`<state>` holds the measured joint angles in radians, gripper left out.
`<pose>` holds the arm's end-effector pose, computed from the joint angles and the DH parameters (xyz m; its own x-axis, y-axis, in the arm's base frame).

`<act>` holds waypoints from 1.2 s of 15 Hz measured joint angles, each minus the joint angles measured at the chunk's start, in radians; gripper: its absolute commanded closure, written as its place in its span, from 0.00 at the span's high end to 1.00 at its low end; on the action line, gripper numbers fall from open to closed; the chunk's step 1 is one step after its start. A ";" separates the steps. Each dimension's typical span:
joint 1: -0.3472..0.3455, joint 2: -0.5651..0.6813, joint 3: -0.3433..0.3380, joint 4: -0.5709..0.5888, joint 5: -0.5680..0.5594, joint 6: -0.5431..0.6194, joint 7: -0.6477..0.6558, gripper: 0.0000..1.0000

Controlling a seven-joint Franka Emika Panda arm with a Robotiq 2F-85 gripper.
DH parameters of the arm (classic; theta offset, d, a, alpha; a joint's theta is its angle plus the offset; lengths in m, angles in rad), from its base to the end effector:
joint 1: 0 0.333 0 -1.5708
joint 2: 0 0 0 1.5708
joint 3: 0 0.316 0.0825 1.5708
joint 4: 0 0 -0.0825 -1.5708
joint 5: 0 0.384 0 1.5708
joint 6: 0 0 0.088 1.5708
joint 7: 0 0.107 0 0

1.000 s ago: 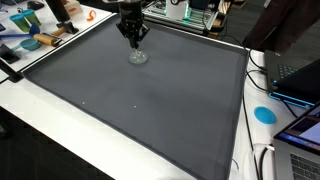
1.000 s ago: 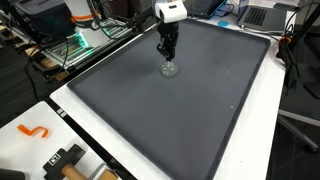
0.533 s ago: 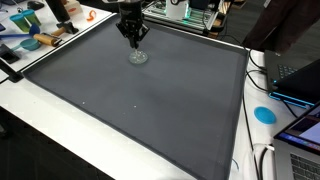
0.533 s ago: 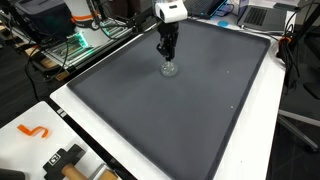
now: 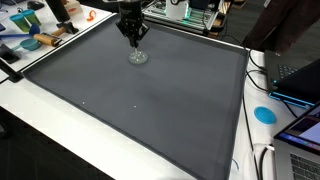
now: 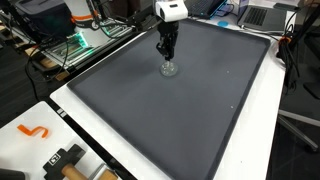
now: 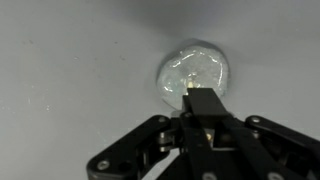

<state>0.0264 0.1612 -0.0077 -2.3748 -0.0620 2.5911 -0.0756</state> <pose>0.5122 0.0107 0.2609 0.9879 0.1467 0.0512 0.1447 -0.9886 0.0405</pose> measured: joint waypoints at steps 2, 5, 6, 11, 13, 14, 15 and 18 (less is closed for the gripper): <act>0.000 -0.005 -0.001 0.001 0.000 -0.002 0.004 0.03; 0.000 -0.019 -0.001 0.001 0.000 -0.010 0.013 0.03; 0.000 -0.025 -0.002 0.001 0.000 -0.015 0.014 0.03; 0.000 -0.068 -0.003 0.005 -0.009 -0.060 0.023 0.03; 0.000 -0.090 -0.003 0.011 -0.013 -0.085 0.028 0.03; 0.000 -0.100 -0.003 0.014 -0.017 -0.097 0.031 0.03; 0.000 -0.110 -0.003 0.017 -0.019 -0.109 0.033 0.03; 0.000 -0.133 -0.002 0.021 -0.023 -0.133 0.035 0.03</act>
<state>0.0259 0.0283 -0.0099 -2.3535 -0.0849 2.4580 -0.0403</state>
